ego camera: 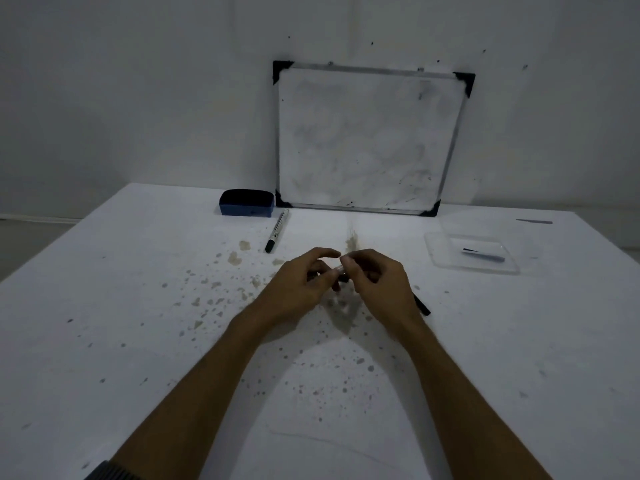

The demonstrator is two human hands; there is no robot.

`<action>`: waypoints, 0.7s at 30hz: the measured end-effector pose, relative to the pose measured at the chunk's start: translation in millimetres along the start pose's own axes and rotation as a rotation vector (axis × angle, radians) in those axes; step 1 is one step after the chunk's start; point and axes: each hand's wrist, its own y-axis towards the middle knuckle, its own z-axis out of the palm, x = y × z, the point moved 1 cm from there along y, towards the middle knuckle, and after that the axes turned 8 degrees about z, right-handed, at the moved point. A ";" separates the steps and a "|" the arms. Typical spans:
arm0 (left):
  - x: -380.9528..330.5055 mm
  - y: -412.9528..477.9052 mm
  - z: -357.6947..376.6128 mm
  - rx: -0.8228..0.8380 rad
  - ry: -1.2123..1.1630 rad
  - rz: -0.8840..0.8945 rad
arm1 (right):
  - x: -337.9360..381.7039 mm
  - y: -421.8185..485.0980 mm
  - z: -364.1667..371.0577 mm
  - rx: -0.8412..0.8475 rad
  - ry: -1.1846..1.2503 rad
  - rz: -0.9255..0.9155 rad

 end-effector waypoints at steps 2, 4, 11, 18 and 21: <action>1.9 0.2 1.5 -0.127 0.035 -0.031 | -3.5 2.9 -2.0 -0.053 0.045 0.056; 0.7 -0.1 3.3 -0.309 -0.077 -0.139 | -7.4 6.1 -4.6 -0.144 0.178 0.157; -14.1 3.0 26.6 -0.329 -0.534 -0.237 | -5.4 3.1 5.3 -0.086 0.422 0.322; -21.0 12.3 19.7 -0.541 -0.459 -0.072 | -2.8 10.6 1.5 0.015 0.864 0.643; -26.1 14.6 30.6 -0.509 -0.375 -0.039 | -2.5 9.0 -0.4 0.129 1.000 0.721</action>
